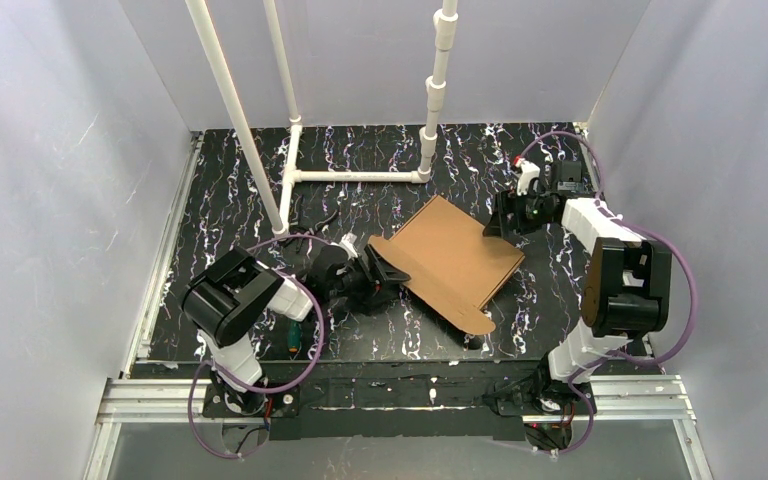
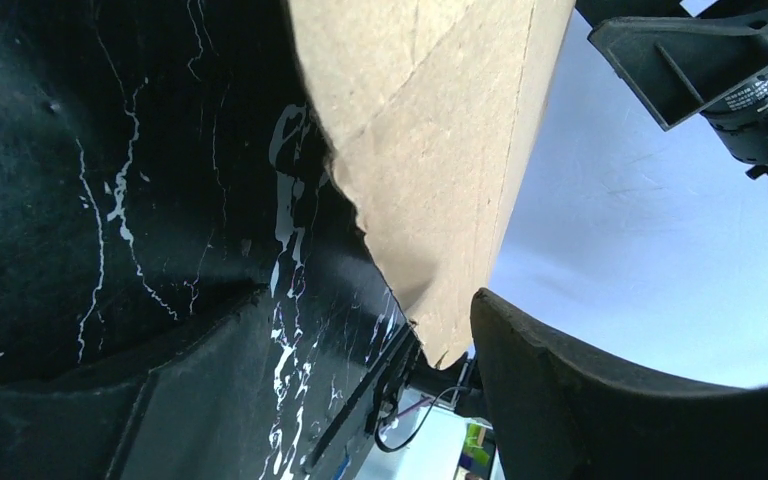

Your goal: Fold the paper box

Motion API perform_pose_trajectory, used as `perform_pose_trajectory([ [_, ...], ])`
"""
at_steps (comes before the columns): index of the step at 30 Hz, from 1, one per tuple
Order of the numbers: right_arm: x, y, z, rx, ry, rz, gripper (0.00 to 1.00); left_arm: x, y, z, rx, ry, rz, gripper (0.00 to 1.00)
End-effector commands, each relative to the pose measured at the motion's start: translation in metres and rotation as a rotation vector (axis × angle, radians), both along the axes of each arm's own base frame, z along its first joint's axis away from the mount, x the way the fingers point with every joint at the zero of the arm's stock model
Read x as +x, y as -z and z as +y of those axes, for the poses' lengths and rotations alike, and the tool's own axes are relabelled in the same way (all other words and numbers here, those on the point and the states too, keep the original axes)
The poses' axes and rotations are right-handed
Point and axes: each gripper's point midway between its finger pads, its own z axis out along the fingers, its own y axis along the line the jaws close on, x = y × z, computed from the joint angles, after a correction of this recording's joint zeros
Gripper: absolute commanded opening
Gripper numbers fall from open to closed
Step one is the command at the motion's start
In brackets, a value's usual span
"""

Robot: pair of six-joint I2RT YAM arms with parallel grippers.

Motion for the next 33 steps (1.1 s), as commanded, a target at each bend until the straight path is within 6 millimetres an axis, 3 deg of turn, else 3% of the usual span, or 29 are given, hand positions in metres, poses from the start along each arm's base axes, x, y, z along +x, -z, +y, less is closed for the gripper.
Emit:
perform_pose_trajectory([
  [1,0.001,-0.004,0.021,0.121,-0.037,0.012,0.86,-0.001,-0.005,-0.002,-0.016,-0.011,-0.021,0.71],
  [5,-0.006,0.003,0.021,0.157,-0.031,0.053,0.86,0.005,-0.002,-0.013,-0.063,-0.028,-0.001,0.69],
  [8,-0.008,0.006,0.02,0.177,-0.017,0.066,0.86,0.01,-0.001,-0.02,-0.096,-0.037,0.009,0.59],
  [14,-0.012,0.015,0.024,0.217,-0.022,0.104,0.87,0.015,0.0,-0.022,-0.105,-0.063,0.015,0.53],
  [20,-0.014,0.016,0.024,0.295,0.002,0.123,0.87,0.028,-0.01,-0.023,-0.154,-0.121,-0.01,0.49],
  [24,-0.014,0.012,0.02,0.349,0.022,0.123,0.88,0.035,-0.015,-0.027,-0.197,-0.155,-0.008,0.37],
  [28,-0.016,0.012,0.02,0.39,0.026,0.139,0.91,0.038,-0.015,-0.028,-0.234,-0.162,-0.015,0.0],
  [30,-0.017,0.012,0.021,0.411,0.025,0.152,0.98,0.033,-0.012,-0.026,-0.233,-0.157,-0.011,0.0],
  [33,-0.019,0.015,0.021,0.43,0.027,0.169,0.98,0.022,0.0,-0.016,-0.193,-0.154,0.001,0.0],
])
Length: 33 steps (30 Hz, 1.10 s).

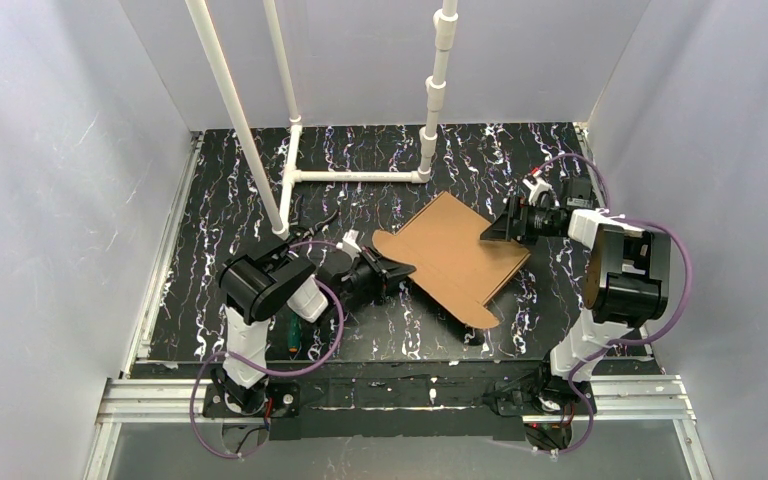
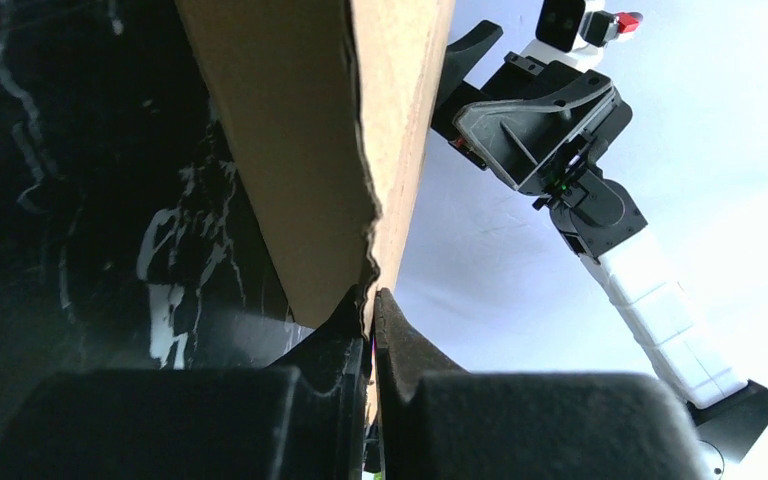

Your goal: Fold the paper box

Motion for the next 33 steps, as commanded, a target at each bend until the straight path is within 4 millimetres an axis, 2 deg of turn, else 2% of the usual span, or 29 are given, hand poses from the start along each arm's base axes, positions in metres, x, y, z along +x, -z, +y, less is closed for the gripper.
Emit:
perform_pose_trajectory([
  [1,-0.008,-0.001,0.011,0.094,-0.029,0.038,0.98,-0.013,0.027,0.015,0.071,-0.02,0.034,0.0],
  [9,-0.014,0.006,0.014,0.112,-0.041,0.08,0.98,-0.033,0.054,0.032,0.142,-0.008,0.075,0.0],
  [16,-0.016,0.002,0.012,0.124,-0.041,0.085,0.98,-0.038,0.058,0.037,0.16,-0.003,0.076,0.0],
  [20,-0.015,0.002,0.0,0.117,-0.003,0.106,0.98,-0.043,0.062,0.043,0.175,-0.006,0.083,0.0],
  [25,-0.02,-0.006,-0.013,0.107,0.015,0.086,0.98,-0.047,0.064,0.046,0.186,-0.005,0.084,0.0],
  [33,-0.039,-0.006,0.002,0.242,-0.035,0.156,0.98,-0.043,0.057,0.04,0.167,0.008,0.067,0.0],
])
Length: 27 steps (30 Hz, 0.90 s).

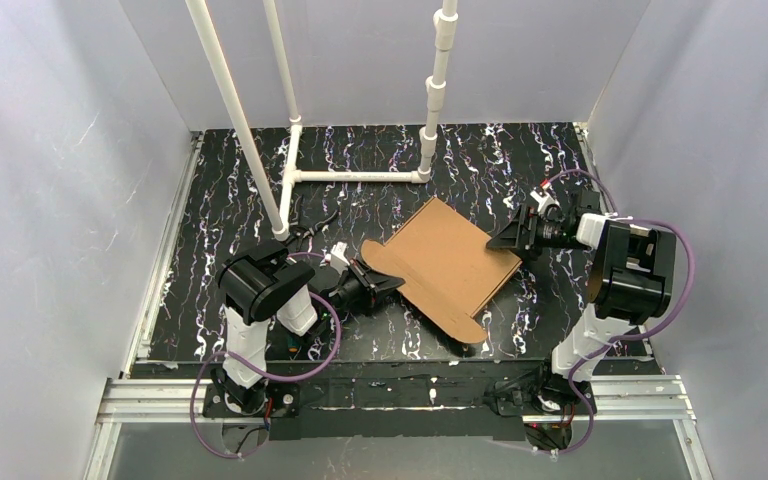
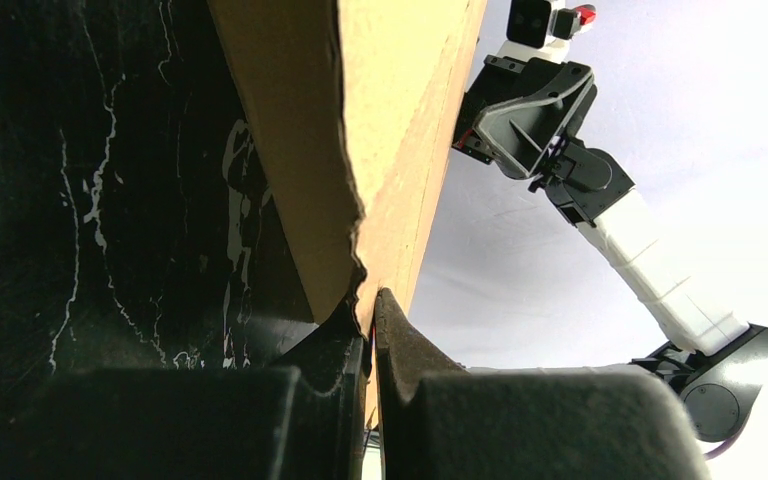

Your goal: Fold the paper box

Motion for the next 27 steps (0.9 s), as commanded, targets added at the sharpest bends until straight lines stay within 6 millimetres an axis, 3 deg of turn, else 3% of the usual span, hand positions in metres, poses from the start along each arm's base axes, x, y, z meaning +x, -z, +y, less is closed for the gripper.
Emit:
perform_pose_trajectory([
  [1,-0.014,-0.008,0.012,0.11,-0.047,0.033,0.98,-0.013,0.042,0.011,0.141,0.015,0.087,0.0],
  [14,-0.036,0.014,0.014,0.093,-0.099,0.15,0.98,-0.018,0.045,0.014,0.149,0.023,0.097,0.0],
  [21,-0.025,-0.003,-0.003,0.055,-0.06,0.069,0.98,-0.025,0.05,0.021,0.171,0.021,0.103,0.0],
  [27,-0.029,-0.012,-0.002,0.056,-0.061,0.037,0.98,-0.027,0.049,0.022,0.169,0.026,0.099,0.0],
])
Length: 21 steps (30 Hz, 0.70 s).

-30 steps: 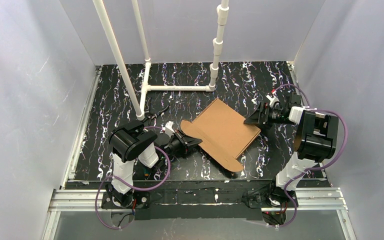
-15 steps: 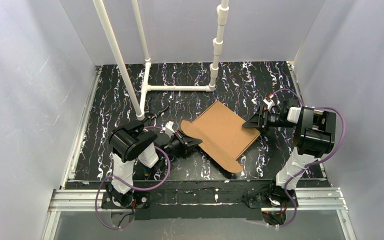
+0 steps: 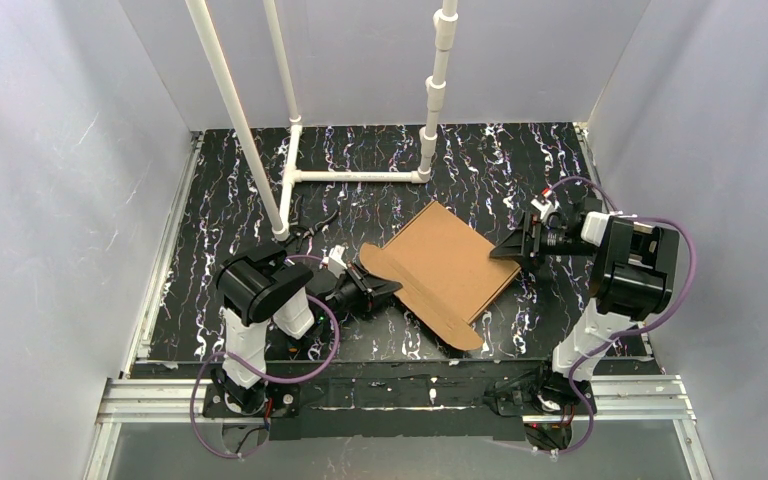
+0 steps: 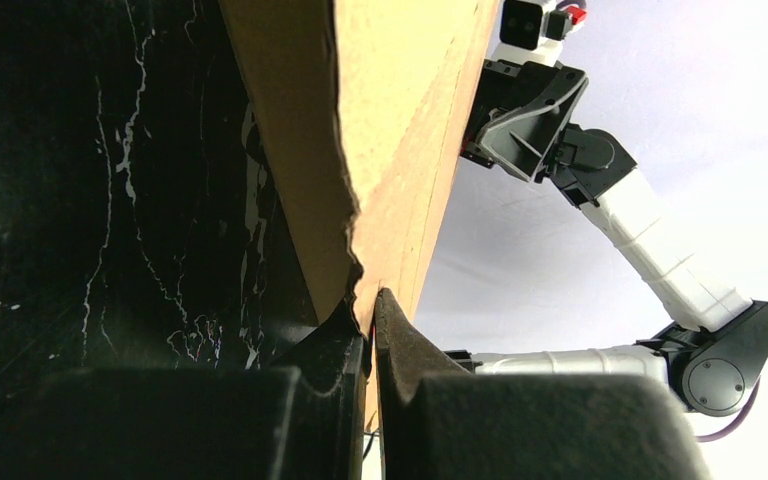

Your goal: Fold the paper box

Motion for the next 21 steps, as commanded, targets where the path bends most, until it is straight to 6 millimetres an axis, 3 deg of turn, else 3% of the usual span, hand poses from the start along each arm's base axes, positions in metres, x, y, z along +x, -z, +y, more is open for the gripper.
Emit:
perform_pose_trajectory([
  [1,-0.003,-0.015,0.0,0.002,-0.006,-0.044,0.98,-0.018,0.045,0.016,0.157,0.013,0.094,0.0],
  [6,-0.006,-0.016,-0.001,0.011,0.004,-0.049,0.98,-0.019,0.044,0.017,0.156,0.015,0.091,0.0],
  [13,-0.001,-0.005,-0.028,-0.054,0.127,-0.029,0.98,-0.023,0.047,0.02,0.166,0.016,0.096,0.0],
  [21,-0.012,-0.001,-0.012,0.047,0.094,0.028,0.98,-0.022,0.045,0.019,0.161,0.02,0.093,0.0],
])
